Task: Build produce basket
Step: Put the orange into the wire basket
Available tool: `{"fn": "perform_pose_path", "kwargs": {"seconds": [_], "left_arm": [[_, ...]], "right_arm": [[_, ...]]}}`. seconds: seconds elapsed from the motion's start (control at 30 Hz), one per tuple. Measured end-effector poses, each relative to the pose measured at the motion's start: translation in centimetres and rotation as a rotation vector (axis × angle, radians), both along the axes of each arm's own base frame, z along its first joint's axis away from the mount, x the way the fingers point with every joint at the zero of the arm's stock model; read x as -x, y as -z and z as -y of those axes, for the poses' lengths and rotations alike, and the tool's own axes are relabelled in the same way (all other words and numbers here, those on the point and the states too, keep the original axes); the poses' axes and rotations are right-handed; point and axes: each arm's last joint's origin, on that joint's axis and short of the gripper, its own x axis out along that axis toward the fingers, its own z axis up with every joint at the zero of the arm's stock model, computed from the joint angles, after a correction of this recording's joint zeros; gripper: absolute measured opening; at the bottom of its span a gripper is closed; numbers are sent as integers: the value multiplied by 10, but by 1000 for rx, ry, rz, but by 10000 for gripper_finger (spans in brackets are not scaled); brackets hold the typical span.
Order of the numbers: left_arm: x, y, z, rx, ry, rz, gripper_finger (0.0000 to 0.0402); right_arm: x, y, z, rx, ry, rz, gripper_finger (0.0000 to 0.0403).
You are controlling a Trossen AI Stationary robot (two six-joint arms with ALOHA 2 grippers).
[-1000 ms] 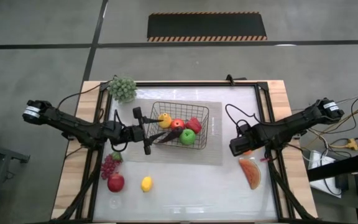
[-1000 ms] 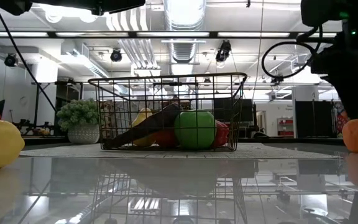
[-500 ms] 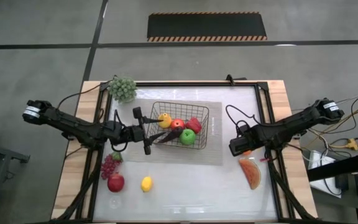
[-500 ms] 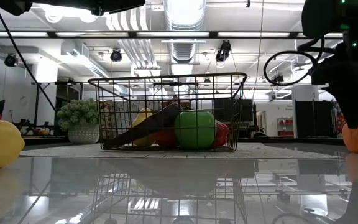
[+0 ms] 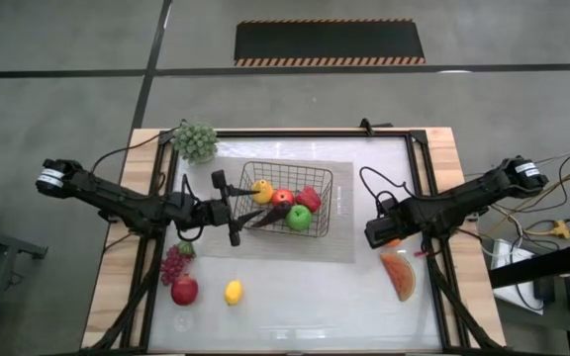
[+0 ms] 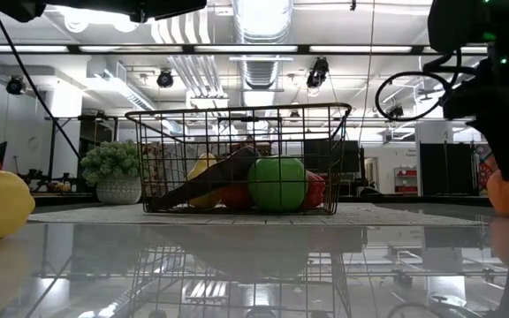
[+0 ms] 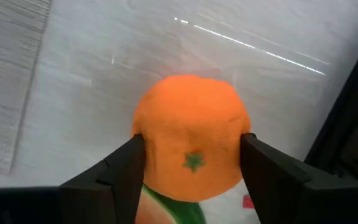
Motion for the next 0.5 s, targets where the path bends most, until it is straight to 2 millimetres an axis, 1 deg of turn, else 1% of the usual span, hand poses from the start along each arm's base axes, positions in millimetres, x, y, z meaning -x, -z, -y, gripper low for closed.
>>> {"fn": "perform_pose_path", "kwargs": {"seconds": [0.1,0.23,0.5], "left_arm": [[0,0,0,-1,0,-1,208],[0,0,0,-2,0,-1,208],[0,0,0,-7,-2,-3,208]], "right_arm": [[-4,-15,-1,0,-8,9,224],[-14,-45,-3,6,-41,62,225],[-39,-114,-4,130,-126,316,225]]}}
